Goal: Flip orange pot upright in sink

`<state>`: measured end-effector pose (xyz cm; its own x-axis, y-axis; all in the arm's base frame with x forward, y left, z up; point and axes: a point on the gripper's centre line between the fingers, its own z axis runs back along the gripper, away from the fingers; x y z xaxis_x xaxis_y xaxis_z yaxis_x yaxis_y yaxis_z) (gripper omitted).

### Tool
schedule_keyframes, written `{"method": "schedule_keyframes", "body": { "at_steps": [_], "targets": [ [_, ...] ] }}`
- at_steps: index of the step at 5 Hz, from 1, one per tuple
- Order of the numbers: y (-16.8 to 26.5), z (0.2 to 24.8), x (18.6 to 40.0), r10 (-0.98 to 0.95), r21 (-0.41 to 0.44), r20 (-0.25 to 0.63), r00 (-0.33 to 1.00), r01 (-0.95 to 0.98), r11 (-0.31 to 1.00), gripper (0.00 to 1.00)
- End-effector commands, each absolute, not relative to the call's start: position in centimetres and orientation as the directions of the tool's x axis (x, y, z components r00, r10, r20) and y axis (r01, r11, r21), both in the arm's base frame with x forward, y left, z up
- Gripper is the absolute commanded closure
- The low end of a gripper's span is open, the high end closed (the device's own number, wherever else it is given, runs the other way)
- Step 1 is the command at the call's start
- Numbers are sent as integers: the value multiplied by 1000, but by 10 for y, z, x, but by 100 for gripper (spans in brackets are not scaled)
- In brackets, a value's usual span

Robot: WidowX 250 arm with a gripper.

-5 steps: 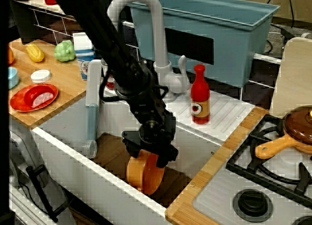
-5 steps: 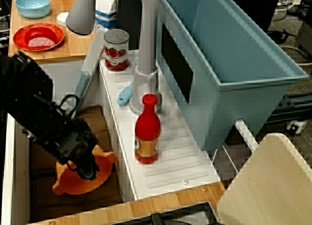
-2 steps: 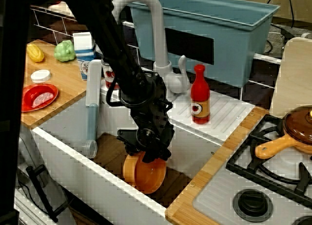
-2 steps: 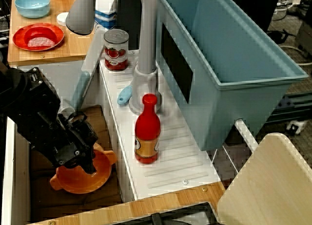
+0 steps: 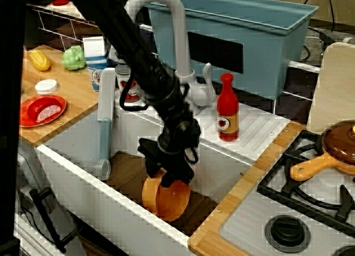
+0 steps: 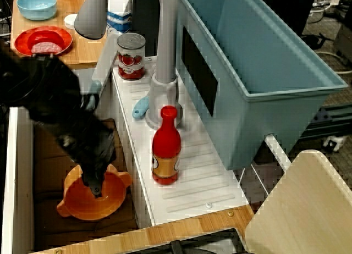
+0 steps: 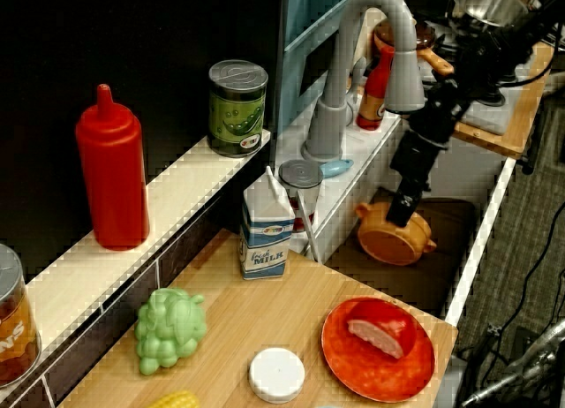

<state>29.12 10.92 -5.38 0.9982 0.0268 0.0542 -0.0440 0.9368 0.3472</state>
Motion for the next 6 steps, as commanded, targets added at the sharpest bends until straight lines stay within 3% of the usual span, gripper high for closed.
{"method": "schedule_keyframes", "body": {
  "at_steps": [1,2,3,4,6],
  "targets": [
    [122,11,303,-228,77,-174,958,244,967,100],
    [127,38,302,-253,23,-160,954,260,965,100],
    [132,41,307,-209,39,-167,964,218,975,100],
    [132,41,307,-209,39,-167,964,218,975,0],
    [132,41,307,-209,39,-167,964,218,975,0]
  ]
}}
